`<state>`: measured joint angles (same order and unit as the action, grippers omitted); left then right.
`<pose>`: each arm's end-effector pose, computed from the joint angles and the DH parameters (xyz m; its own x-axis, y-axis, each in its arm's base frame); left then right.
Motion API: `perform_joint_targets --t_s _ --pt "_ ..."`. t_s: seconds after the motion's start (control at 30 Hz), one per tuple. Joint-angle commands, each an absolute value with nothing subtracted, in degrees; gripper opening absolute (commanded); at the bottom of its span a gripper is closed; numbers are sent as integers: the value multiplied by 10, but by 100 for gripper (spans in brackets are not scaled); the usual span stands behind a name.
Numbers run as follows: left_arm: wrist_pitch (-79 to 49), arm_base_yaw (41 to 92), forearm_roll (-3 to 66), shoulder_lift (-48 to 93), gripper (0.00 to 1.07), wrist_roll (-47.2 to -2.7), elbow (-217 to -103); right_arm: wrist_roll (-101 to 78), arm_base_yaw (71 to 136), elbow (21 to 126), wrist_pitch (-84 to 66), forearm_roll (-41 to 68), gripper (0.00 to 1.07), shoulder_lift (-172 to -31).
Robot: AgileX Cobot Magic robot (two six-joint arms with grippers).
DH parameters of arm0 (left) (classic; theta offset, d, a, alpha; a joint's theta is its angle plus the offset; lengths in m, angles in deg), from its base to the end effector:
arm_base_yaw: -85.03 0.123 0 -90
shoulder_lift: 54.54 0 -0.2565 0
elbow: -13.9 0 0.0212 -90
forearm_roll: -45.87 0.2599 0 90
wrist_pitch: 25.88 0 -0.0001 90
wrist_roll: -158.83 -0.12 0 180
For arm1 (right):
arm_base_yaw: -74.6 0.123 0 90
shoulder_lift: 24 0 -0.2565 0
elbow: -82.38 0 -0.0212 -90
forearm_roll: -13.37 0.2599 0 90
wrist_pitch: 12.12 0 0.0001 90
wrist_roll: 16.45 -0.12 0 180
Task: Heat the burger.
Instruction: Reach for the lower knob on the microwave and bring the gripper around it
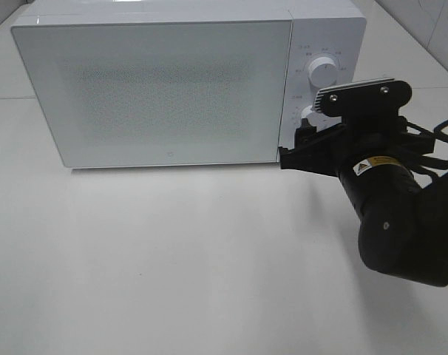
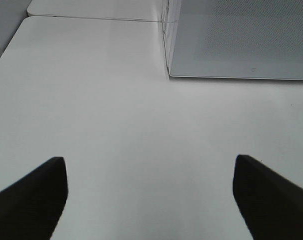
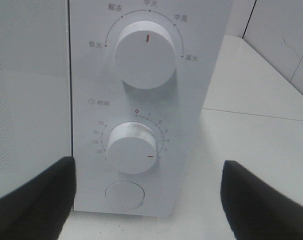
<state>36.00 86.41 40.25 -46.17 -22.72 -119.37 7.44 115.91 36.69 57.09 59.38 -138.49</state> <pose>0.0541 -0.0091 0.2723 -0.4527 -0.0301 -0.8912 0.0443 0.9974 -0.0562 0.2802 0.1388 0.1054 -0.1159 -0.1655 -0.9794 0.0033 0.9860 -0.1670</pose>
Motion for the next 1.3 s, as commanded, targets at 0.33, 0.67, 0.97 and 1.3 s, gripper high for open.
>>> perform_joint_targets --t_s 0.33,0.67,0.97,1.3 --pt "353 865 401 -471 82 -224 -1193 70 1131 449 593 559 76 -1458" --pt "353 865 401 -471 82 -224 -1193 71 1113 498 586 554 76 -1504" --pt "353 865 401 -471 82 -224 -1193 62 1103 505 585 546 76 -1512" --pt "353 865 401 -471 82 -224 -1193 62 1092 505 580 542 75 -1519"
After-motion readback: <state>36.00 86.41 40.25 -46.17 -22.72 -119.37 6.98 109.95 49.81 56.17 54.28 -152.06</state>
